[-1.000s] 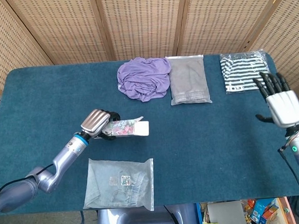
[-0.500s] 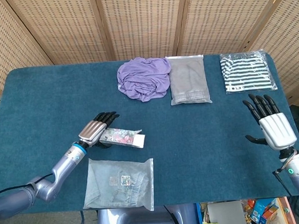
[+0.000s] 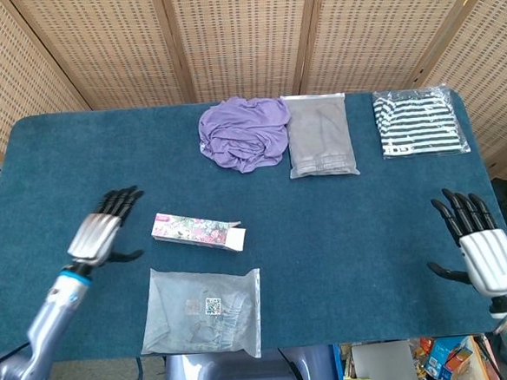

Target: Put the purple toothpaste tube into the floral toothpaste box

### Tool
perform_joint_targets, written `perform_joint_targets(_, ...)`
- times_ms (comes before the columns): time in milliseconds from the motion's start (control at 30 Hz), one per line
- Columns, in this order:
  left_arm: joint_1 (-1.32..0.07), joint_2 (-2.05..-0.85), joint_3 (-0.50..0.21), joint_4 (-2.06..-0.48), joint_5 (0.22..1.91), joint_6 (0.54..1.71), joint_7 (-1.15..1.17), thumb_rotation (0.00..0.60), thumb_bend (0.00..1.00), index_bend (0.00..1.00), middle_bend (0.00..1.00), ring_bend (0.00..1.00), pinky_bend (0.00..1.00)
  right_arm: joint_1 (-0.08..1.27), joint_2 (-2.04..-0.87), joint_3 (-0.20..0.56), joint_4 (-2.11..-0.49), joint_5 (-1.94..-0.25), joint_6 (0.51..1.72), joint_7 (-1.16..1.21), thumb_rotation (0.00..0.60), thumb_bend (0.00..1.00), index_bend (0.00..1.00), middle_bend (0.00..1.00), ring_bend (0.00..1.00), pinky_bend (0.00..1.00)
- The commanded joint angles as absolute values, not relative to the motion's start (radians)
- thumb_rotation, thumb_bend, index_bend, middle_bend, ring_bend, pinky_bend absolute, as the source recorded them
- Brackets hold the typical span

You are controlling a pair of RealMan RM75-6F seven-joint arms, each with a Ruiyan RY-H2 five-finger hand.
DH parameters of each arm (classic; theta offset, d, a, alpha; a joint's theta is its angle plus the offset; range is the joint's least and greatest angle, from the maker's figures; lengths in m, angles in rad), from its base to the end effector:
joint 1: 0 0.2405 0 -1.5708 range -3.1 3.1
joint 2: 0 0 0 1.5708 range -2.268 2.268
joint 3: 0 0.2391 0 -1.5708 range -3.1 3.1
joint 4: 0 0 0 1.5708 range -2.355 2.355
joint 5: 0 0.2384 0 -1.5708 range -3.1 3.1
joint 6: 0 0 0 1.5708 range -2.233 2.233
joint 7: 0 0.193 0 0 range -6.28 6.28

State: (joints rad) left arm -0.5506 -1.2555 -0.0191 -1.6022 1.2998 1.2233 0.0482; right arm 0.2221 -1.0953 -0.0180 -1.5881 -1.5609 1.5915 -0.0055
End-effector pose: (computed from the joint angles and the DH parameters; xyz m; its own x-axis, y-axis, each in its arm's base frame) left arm -0.2106 0.3413 0.0395 0.3582 0.1588 0.9201 0.9131 -0.2651 -0.3097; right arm -0.2701 -0.2545 0.1375 0.4359 0.1012 0.8943 -0.8746 -0.1870 0.4474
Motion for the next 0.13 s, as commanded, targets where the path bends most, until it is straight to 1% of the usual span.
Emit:
perform_joint_targets(33,-0.366,-1.096,0.046,-1.813,1.283,1.448,0.203,0.600,0.18,0.00,0.00,0.00,0.00,0.182,-1.088,-0.027,-1.611,-1.591,1.638,-0.027,0.600,0.00,0.00,0.00,0.00,0.00)
perform_joint_targets(133,-0.303,-1.070,0.073,-1.836,1.326,1.518,0.191,0.600,0.18,0.00,0.00,0.00,0.00,0.165,-1.091,-0.024,-1.604,-1.603,1.657,-0.031,0.600,0.00,0.00,0.00,0.00,0.00)
